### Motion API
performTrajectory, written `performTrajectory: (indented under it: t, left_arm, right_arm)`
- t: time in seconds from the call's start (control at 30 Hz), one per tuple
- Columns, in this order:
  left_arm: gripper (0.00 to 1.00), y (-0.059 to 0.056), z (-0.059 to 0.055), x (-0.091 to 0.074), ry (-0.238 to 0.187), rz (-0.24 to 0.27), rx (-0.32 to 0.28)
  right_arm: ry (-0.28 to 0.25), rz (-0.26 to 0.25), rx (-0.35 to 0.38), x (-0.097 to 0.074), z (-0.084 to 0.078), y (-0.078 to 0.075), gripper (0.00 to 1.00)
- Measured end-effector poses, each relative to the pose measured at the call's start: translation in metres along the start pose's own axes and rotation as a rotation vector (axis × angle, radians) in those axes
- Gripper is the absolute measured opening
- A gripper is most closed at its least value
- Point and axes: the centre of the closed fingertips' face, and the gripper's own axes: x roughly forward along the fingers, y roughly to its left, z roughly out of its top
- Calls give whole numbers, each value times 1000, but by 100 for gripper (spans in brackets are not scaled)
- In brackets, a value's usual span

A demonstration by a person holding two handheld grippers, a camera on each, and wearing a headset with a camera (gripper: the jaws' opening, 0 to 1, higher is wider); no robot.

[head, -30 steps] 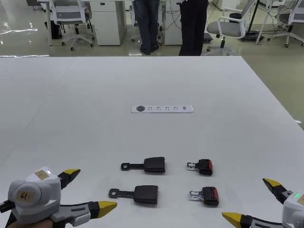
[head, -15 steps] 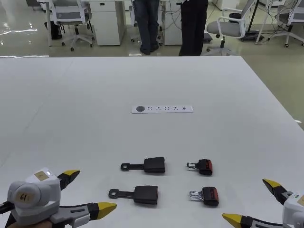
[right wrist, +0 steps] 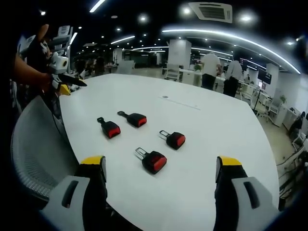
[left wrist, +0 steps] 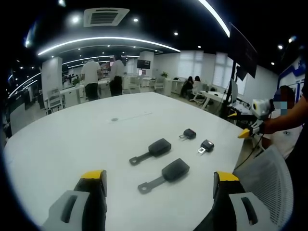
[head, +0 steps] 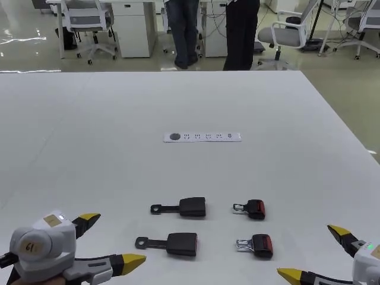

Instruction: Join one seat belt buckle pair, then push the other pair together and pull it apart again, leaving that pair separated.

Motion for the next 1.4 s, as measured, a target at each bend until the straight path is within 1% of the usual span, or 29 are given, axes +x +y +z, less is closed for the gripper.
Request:
performTrajectory:
  t: [0.13, 0.57, 0.8, 0.87, 1.17, 1.4]
  left_arm:
    - [94, -1, 0, 1, 1, -1, 0]
    - [94, 4, -4, 4, 4, -2, -5]
    - [94, -1, 1, 4, 4, -3, -3]
    - [94, 1, 0, 5, 4, -4, -2]
    - [94, 2, -1, 10, 8, -11, -3]
    - [94, -4, 0, 15, 19, -23, 4]
  right_arm:
    - [3, 2, 1, 0, -1, 0, 95]
    - [6, 4, 5, 0, -1, 1, 95]
    - [6, 6, 5, 3, 1, 1, 95]
    - [7, 9, 2, 3, 1, 1, 95]
    - [11, 18, 4, 7, 3, 0, 95]
    - [19, 33, 4, 11, 1, 0, 95]
